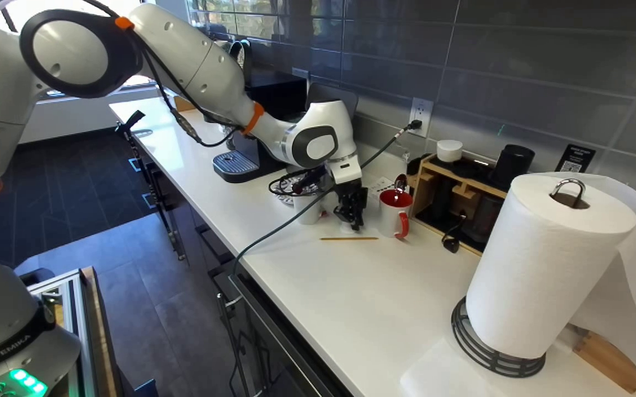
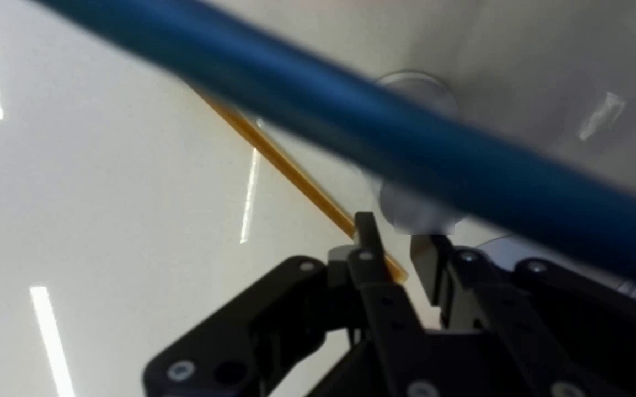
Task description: Turn the small white cap
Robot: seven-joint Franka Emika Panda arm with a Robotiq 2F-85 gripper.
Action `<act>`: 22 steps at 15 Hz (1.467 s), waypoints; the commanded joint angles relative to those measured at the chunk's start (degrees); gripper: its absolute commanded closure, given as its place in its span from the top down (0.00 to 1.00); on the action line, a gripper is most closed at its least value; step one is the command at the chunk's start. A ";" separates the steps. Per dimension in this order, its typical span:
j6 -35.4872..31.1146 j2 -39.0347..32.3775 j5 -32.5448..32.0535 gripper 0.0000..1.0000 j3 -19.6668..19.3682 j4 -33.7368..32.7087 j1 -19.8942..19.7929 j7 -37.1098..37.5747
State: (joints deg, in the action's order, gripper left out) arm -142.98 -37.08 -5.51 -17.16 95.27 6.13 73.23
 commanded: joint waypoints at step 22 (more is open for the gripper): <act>13.55 0.74 8.15 0.94 8.32 -3.17 -4.31 0.58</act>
State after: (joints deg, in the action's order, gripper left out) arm -128.88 -35.99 0.06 -10.13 91.99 2.96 72.78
